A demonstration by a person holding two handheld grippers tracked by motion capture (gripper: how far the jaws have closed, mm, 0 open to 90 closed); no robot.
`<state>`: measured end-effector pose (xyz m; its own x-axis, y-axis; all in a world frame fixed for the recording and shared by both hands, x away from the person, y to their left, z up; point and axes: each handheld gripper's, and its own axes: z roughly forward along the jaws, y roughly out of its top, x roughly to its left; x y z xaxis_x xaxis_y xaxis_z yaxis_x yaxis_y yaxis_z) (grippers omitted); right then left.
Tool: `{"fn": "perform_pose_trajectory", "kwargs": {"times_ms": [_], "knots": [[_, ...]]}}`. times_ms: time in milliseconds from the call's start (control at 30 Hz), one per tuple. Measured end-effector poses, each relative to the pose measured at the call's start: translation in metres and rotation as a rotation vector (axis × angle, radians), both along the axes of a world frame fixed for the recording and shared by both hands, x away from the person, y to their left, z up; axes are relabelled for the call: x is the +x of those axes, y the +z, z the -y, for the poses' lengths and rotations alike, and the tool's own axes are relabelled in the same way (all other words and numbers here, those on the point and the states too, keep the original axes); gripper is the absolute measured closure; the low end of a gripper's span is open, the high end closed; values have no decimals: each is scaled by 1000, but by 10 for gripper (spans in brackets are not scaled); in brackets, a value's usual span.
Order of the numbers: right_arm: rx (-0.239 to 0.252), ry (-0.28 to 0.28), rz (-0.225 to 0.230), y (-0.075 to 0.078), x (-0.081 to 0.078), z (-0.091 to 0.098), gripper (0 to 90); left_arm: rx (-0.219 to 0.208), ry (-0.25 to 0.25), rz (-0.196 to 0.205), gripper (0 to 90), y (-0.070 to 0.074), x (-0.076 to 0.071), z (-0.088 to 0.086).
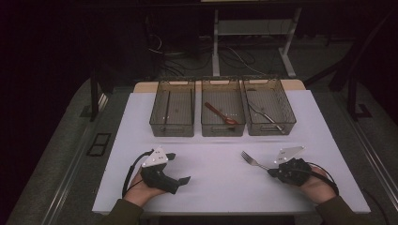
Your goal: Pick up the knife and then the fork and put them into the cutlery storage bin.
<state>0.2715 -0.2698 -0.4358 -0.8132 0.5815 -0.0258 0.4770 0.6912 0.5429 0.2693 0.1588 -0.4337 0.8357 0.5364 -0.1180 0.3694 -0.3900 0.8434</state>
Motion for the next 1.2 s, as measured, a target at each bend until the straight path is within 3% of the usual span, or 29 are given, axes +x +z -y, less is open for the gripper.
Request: {"fn": "perform_pose_trajectory", "kwargs": {"times_ms": [200,400,567,600,767,1033,1200], "knots": [[23,9,-23,3,2,3,882,1,-1,0,0,0,0,0],[19,26,-76,13,11,0,766,-1,0,0,0,0,0,1],[-57,31,-124,19,23,-7,714,5,-5,2,0,-1,1,2],[-93,37,-124,20,27,-10,713,6,-6,2,0,-1,1,2],[-180,50,-138,19,40,-23,715,4,-4,0,0,-1,1,1],[-260,90,-185,17,53,-40,747,5,-4,0,0,-1,0,0],[-284,97,-226,17,57,-45,779,6,-7,-1,0,-1,0,1]]}}
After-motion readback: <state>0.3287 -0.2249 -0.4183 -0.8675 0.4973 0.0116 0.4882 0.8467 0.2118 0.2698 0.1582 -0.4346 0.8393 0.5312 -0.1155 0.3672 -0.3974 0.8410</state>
